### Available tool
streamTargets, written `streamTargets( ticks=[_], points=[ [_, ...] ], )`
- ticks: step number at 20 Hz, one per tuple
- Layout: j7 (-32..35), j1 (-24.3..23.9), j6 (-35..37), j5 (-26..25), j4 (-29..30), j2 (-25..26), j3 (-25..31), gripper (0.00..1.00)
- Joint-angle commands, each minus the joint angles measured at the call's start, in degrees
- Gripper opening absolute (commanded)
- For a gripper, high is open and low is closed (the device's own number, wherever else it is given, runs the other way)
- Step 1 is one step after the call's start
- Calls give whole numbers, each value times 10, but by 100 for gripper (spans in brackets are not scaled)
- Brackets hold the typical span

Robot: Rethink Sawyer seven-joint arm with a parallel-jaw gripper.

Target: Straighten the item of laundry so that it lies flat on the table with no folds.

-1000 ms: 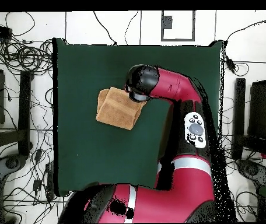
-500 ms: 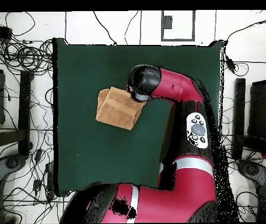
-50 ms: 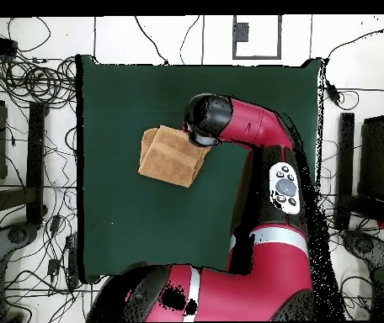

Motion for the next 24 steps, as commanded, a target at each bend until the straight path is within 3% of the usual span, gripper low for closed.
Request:
streamTargets(
  ticks=[1, 7, 16, 24],
  points=[
    [99, 5, -67, 15, 85, 23, 52, 100],
    [101, 6, -113, 12, 109, 17, 53, 100],
    [95, 0, -90, 30, 117, 20, 63, 100],
    [104, -4, -113, 43, 142, 22, 70, 100]
  ],
)
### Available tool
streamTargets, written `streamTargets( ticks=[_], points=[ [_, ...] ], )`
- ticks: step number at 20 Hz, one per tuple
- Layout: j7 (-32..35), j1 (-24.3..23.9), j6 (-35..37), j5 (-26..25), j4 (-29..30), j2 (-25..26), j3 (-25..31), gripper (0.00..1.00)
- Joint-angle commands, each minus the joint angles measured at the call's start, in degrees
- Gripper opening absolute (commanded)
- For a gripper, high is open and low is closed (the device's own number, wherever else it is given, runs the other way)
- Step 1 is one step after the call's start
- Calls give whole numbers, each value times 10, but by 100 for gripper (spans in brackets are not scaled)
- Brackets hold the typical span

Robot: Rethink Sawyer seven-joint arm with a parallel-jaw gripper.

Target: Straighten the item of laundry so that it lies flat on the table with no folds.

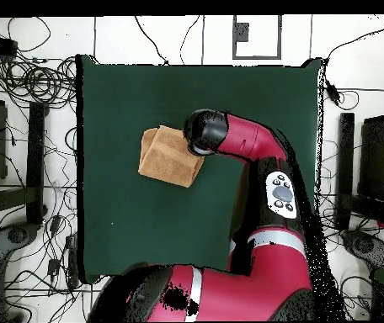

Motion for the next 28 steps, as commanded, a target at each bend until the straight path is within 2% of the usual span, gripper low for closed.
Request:
streamTargets(
  ticks=[1, 5, 19, 28],
  points=[
    [103, -2, -34, 33, 84, 24, 70, 100],
    [109, -4, -77, 31, 100, 27, 76, 100],
    [103, -4, -116, 26, 111, 23, 77, 100],
    [110, -8, -168, 21, 130, 17, 82, 100]
  ],
)
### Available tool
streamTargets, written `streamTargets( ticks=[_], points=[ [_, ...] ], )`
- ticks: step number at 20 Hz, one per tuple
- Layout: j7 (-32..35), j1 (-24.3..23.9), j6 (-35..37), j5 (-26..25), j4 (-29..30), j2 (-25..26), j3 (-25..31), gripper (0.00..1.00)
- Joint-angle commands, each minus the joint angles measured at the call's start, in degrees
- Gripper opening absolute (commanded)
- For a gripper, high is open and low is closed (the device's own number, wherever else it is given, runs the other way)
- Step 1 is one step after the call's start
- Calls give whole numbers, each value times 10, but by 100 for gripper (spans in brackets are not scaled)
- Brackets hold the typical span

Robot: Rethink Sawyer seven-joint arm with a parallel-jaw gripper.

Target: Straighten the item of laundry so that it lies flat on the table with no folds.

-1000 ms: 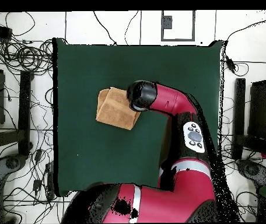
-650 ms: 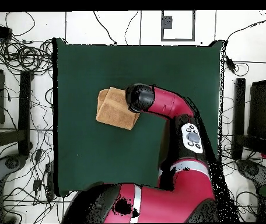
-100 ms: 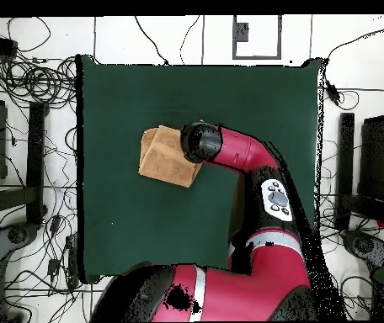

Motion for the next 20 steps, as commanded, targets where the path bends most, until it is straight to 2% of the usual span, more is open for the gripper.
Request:
streamTargets(
  ticks=[1, 20],
  points=[
    [111, -1, -62, 15, 74, 17, 67, 100],
    [119, 11, -68, 20, 68, 20, 51, 100]
  ],
)
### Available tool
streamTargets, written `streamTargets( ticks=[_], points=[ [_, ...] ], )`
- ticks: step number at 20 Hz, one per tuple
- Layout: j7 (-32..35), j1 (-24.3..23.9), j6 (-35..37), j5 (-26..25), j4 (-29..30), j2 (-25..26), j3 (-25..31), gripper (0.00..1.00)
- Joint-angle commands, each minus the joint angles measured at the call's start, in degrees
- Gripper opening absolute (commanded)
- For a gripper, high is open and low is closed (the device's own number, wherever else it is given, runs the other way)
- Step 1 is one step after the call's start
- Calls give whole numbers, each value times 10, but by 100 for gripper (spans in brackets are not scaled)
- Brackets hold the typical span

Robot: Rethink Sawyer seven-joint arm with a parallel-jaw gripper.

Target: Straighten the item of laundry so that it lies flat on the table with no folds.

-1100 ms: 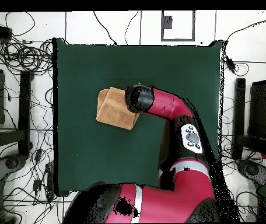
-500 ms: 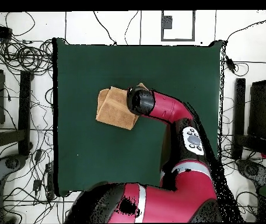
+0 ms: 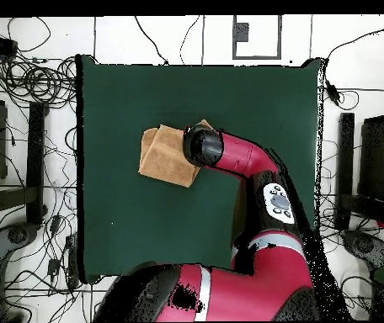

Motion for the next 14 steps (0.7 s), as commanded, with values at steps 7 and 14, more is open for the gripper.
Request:
streamTargets(
  ticks=[7, 14],
  points=[
    [127, 20, -45, 19, 54, 19, 46, 0],
    [128, 25, -49, 19, 52, 20, 39, 0]
  ],
)
